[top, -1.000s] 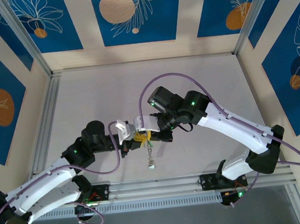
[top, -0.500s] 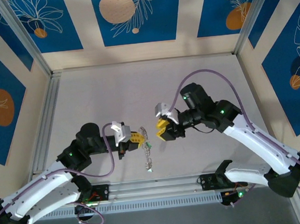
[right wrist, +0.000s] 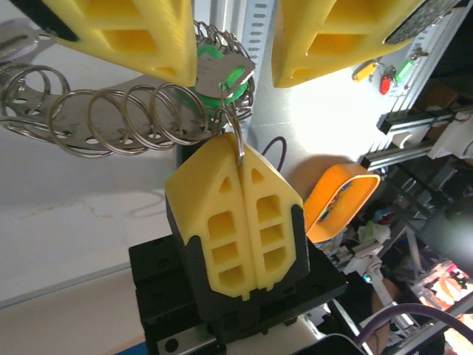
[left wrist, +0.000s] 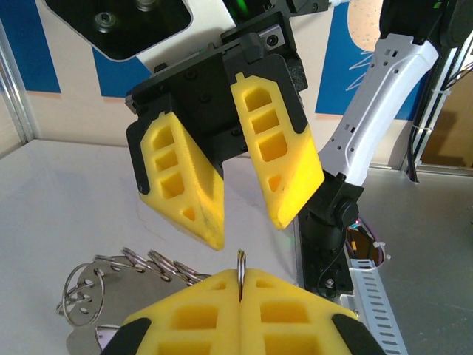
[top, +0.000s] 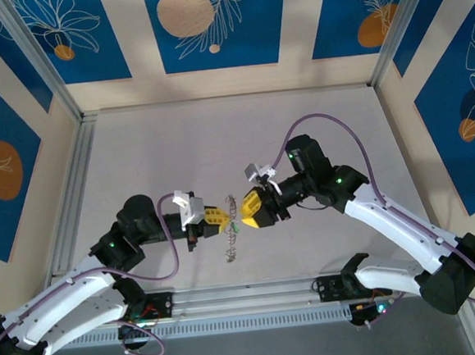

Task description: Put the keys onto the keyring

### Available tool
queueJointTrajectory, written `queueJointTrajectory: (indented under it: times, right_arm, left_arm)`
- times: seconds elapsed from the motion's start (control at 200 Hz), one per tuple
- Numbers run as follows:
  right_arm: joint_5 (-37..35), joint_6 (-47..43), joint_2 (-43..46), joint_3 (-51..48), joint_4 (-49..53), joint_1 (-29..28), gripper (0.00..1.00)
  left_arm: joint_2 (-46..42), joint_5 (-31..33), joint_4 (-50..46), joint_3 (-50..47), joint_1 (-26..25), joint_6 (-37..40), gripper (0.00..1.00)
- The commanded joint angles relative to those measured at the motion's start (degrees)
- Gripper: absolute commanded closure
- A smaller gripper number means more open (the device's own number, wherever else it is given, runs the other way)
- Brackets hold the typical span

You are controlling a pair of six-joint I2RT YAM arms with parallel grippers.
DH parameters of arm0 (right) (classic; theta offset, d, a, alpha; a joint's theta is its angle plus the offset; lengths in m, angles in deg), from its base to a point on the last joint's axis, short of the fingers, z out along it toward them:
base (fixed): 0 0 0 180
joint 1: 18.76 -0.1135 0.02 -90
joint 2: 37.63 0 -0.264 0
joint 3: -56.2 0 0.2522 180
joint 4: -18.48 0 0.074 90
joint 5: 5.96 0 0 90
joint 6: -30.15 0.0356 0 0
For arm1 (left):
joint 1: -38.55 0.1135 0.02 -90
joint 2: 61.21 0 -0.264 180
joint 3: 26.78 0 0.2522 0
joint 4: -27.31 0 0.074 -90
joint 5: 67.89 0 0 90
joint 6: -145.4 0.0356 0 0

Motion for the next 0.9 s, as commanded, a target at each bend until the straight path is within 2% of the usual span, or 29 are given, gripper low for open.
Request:
queueJointTrajectory:
  times: [0.0, 0.075, 0.435, 0.82, 0.895]
  right_arm:
    - [4.8, 1.7, -0.5, -0.9, -3.1, -0.5, 0.75]
    - [5.4, 1.7, -1.0, -1.2, -3.5, -0.8, 0.79]
    - [5.6, 2.0, -2.7, -1.7, -4.2, -1.9, 0.78]
    - [6.5, 2.3, -4.9, -1.4, -6.2, -2.0, 1.00]
    - [6.7, 2.4, -5.5, -1.3, -6.5, -1.7, 1.00]
  left_arm:
    - [-0.8, -1.8, 4.5, 0.9, -0.2, -0.5, 1.00]
    - [-0.7, -1.8, 4.9, 0.8, -0.1, -0.5, 1.00]
    - [-0.3, -1.9, 6.5, 0.7, -0.1, -0.9, 1.00]
    - [0.1, -2.0, 7.4, 0.0, -0.1, -1.2, 1.00]
    - [0.2, -2.2, 7.9, -0.1, -0.1, -1.3, 1.00]
